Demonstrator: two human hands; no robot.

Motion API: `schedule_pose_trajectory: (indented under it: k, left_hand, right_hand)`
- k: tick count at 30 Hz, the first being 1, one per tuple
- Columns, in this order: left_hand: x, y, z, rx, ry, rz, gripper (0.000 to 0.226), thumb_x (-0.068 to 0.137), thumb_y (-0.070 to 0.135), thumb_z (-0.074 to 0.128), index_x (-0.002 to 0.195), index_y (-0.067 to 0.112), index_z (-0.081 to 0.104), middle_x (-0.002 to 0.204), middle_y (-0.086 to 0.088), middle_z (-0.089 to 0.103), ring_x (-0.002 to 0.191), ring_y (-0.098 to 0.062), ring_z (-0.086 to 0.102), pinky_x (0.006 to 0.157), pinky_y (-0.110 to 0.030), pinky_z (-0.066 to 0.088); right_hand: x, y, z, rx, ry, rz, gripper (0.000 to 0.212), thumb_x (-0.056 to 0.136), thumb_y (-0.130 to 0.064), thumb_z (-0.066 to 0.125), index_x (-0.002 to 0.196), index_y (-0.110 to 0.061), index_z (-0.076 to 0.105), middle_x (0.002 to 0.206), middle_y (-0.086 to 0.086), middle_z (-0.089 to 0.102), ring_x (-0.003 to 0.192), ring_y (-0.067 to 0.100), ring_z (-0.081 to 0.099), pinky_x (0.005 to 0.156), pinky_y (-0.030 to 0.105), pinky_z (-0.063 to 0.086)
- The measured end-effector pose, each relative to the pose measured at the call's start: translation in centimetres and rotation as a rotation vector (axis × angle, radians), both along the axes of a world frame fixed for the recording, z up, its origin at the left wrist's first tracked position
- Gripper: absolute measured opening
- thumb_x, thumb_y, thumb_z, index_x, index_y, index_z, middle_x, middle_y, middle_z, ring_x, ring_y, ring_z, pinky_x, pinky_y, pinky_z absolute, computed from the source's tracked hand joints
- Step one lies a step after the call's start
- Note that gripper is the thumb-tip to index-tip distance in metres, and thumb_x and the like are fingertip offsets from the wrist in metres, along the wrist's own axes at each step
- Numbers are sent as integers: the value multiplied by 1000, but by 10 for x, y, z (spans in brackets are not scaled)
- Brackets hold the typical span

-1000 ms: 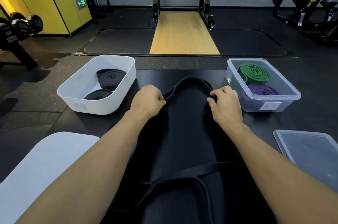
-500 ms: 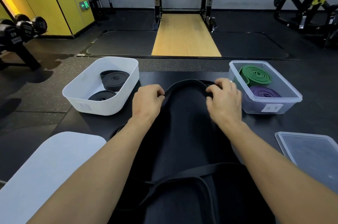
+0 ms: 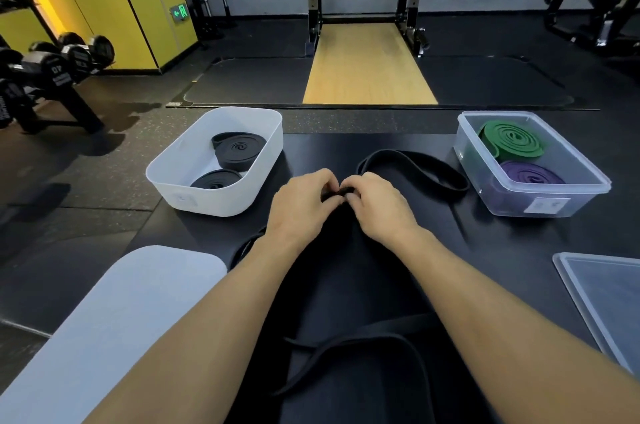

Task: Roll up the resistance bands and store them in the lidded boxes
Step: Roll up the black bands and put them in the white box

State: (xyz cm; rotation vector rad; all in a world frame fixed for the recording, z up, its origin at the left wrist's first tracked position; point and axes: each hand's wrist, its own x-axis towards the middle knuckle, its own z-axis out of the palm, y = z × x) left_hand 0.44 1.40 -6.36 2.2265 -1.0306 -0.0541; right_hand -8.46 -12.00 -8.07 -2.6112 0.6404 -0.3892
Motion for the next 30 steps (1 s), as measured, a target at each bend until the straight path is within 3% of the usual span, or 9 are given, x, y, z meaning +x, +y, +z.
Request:
schedule_pose_trajectory:
  k: [7, 10, 13, 15, 19, 22, 25, 27, 30]
  left_hand:
    - [17, 30, 6, 217, 36, -26, 18, 84, 32, 83, 86, 35, 65, 86, 16, 66, 91, -15, 68, 84, -40, 57]
    - [22, 39, 8, 141, 243, -88, 21, 79, 31, 89, 87, 32, 70, 89, 12, 73, 87, -7, 70, 81, -29, 56]
    - [24, 46, 9, 142, 412, -171, 21, 86, 11, 83, 97, 28, 77, 87, 15, 75, 78, 9, 67, 79, -17, 48]
    - [26, 49, 8, 153, 380, -137, 28, 84, 6, 84, 93, 32, 77, 82, 16, 72, 75, 6, 65, 75, -13, 46]
    - [24, 52, -2, 99, 316, -35, 33, 73, 7, 91, 82, 27, 66, 82, 7, 64, 75, -13, 59, 69, -20, 45]
    - [20, 54, -7, 23, 335, 44, 42, 70, 10, 93, 88, 21, 56, 81, 6, 64, 70, -14, 59, 67, -28, 46]
    - [13, 57, -8, 41, 270, 69, 34, 75, 12, 89, 84, 30, 62, 84, 9, 67, 76, -13, 64, 68, -26, 47]
    - [11, 58, -10, 20, 273, 70, 31, 78, 8, 85, 79, 30, 63, 80, 9, 68, 73, -12, 63, 66, -24, 45]
    - [14, 59, -10, -16, 276, 94, 28, 80, 7, 81, 76, 29, 64, 74, 10, 67, 69, -12, 61, 66, -25, 44]
  right_hand:
    - [-1, -6, -4, -158, 56, -173, 22, 106, -24, 47, 126, -26, 55, 117, -2, 49, 109, 23, 46, 74, 37, 40]
    - [-2, -3, -9, -179, 71, -177, 24, 106, -26, 48, 128, -25, 55, 121, 0, 48, 112, 22, 44, 73, 36, 39]
    - [-4, 1, -4, -131, 60, -184, 32, 106, -27, 49, 138, -26, 51, 126, 0, 48, 117, 22, 43, 76, 35, 40]
    - [-6, 9, 2, -45, 2, -190, 37, 103, -26, 53, 140, -28, 46, 125, 0, 49, 115, 22, 48, 78, 36, 42]
    - [-14, 36, 6, 95, -109, -98, 13, 92, -21, 62, 98, -30, 56, 95, -10, 58, 87, 18, 60, 75, 37, 51]
    - [-23, 51, 2, 51, -32, 77, 24, 94, -19, 59, 112, -33, 66, 96, -12, 55, 89, 15, 59, 79, 38, 52]
    - [-25, 53, 8, -16, 93, 127, 33, 98, -19, 54, 125, -33, 67, 103, -10, 50, 99, 18, 57, 84, 39, 52]
    - [-25, 52, 13, -32, 144, 177, 31, 98, -16, 52, 120, -32, 67, 103, -9, 51, 101, 20, 57, 86, 41, 51]
    - [-23, 51, 14, -4, 58, 188, 16, 96, -15, 58, 104, -30, 59, 95, -10, 53, 92, 18, 56, 85, 44, 52]
